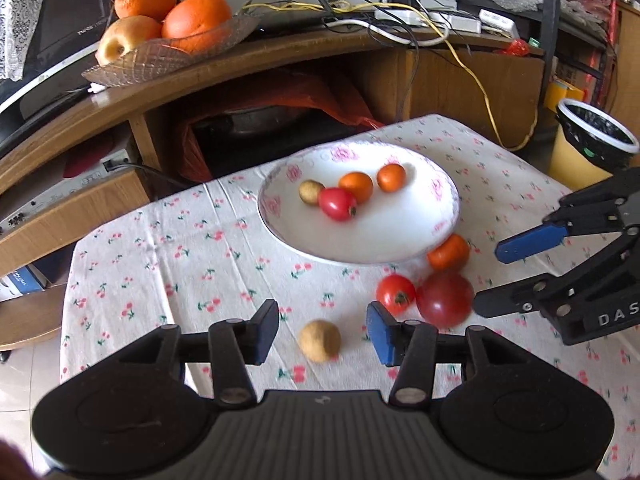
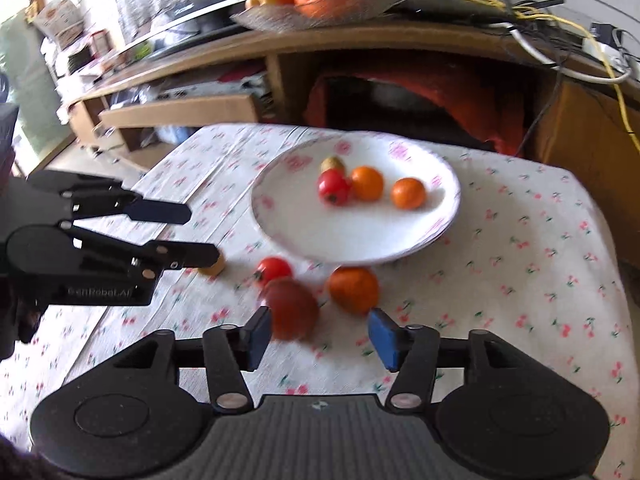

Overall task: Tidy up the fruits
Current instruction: 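Move left tool toward the brown potato while right tool approaches the dark red tomato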

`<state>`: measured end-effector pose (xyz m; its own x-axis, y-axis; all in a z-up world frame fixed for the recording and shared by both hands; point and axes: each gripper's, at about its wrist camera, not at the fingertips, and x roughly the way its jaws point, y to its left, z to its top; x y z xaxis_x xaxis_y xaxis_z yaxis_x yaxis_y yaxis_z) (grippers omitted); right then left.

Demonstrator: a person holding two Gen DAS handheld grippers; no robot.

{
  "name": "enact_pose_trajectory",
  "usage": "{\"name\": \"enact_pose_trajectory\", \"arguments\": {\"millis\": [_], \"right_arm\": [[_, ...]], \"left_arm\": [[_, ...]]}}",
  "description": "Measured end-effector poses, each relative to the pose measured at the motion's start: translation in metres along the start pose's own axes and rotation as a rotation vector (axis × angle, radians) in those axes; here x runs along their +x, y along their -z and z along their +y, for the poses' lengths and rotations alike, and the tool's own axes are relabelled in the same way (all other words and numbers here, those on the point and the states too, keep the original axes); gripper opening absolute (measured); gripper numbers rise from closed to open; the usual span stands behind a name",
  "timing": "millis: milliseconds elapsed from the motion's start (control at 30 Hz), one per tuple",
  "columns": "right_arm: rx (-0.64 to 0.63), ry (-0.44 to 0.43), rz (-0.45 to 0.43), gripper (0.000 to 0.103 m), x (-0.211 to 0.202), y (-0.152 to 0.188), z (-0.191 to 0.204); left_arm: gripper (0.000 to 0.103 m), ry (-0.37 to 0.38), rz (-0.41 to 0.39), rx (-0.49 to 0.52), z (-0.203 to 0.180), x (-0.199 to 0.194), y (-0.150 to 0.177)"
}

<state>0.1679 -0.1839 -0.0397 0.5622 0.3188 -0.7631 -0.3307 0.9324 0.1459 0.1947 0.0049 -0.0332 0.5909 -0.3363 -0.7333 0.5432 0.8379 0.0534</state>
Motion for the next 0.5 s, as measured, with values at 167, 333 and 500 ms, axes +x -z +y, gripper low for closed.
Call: {"name": "enact_pose_trajectory", "arguments": {"millis": [167,333,500], "right_arm": [[-0.019,-0.015,0.030,0.053,0.012,0.003,0.006],[-0.020,-0.012,0.038,0.053,0.023,0.002,0.009],[-0.031,-0.008,0.031,0.053,0.028,0.002,0.012]], "left_arm": [[0.059,0.005,0.012,0.029,-0.004,0.003,0.005],[0.060,0.008,0.040,0.032,-0.004,0.015,0.008],[0.060,-0.001,0.061,0.042,-0.005,0.024,0.011]]}}
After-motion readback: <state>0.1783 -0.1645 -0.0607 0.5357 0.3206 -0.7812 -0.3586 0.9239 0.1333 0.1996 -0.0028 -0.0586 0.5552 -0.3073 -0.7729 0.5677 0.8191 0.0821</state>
